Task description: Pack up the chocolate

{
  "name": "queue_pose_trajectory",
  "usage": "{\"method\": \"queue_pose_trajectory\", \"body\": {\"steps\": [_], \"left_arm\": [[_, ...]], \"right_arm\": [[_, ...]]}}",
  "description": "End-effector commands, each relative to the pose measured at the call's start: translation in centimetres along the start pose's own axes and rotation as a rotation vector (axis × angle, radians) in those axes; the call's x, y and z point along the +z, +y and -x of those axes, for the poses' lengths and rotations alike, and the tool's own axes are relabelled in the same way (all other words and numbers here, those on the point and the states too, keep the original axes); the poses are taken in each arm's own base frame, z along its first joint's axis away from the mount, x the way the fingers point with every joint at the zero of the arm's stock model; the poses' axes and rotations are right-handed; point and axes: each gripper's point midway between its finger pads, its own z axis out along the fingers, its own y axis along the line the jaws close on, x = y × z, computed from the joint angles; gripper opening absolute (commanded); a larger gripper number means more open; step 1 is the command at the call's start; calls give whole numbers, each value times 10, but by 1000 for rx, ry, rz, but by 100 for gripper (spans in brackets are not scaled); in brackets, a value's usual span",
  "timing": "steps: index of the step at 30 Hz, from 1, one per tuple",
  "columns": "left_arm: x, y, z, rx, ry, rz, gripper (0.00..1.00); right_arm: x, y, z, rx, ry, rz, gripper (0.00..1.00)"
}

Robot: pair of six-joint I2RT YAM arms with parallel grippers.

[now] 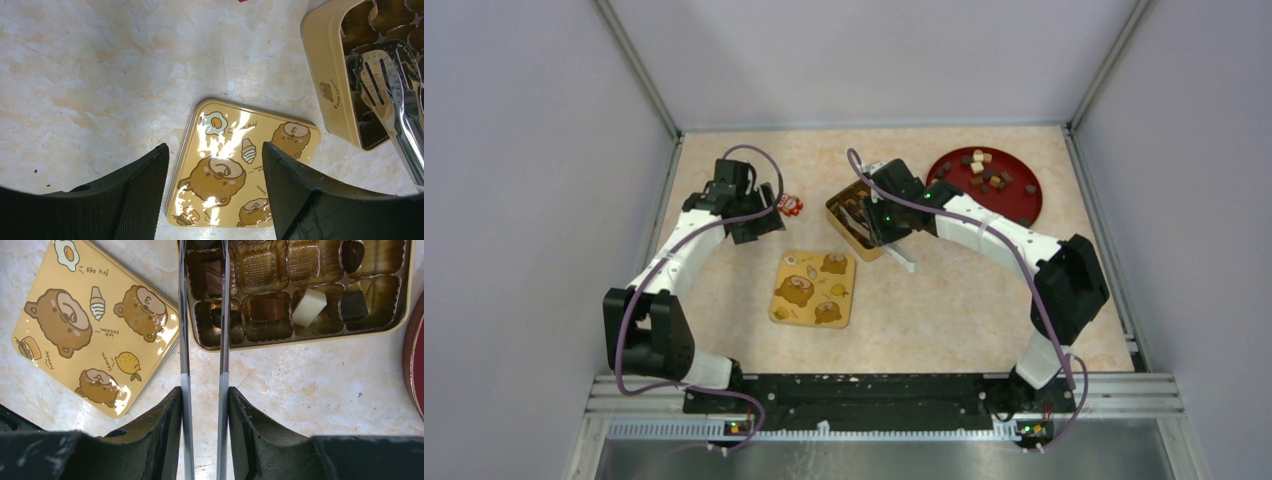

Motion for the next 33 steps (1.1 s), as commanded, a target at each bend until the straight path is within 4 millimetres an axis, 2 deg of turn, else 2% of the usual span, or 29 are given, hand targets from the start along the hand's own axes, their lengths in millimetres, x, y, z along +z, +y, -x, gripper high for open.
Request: {"method": "queue_pose_trajectory", "body": {"steps": [1, 8, 10, 13, 17, 24, 28, 33], "left_arm": [[-7, -4, 8, 5, -40, -27, 73], [-9, -4, 9, 5, -44, -27, 73], [-10, -4, 9, 7, -46, -25, 73], [-10, -4, 10, 8, -47, -25, 73], [-10, -5, 9, 10, -44, -28, 73], [-7, -9, 8, 11, -28, -54, 73], [-9, -10, 8, 15, -32, -57, 73], [-9, -11, 5, 16, -28, -73, 73]], "right_arm": [[-12, 3, 22, -2, -84, 1, 37], [-11, 4, 26, -7, -94, 1, 37], [-13, 4, 29, -6, -108, 0, 32], [-19, 3, 35, -5, -126, -4, 18], [-32, 2, 45, -4, -168, -14, 8], [-63, -12, 57, 28, -278, -79, 5], [-82, -33, 43, 66, -315, -170, 4], [-108, -63, -1, 100, -314, -285, 4]]}}
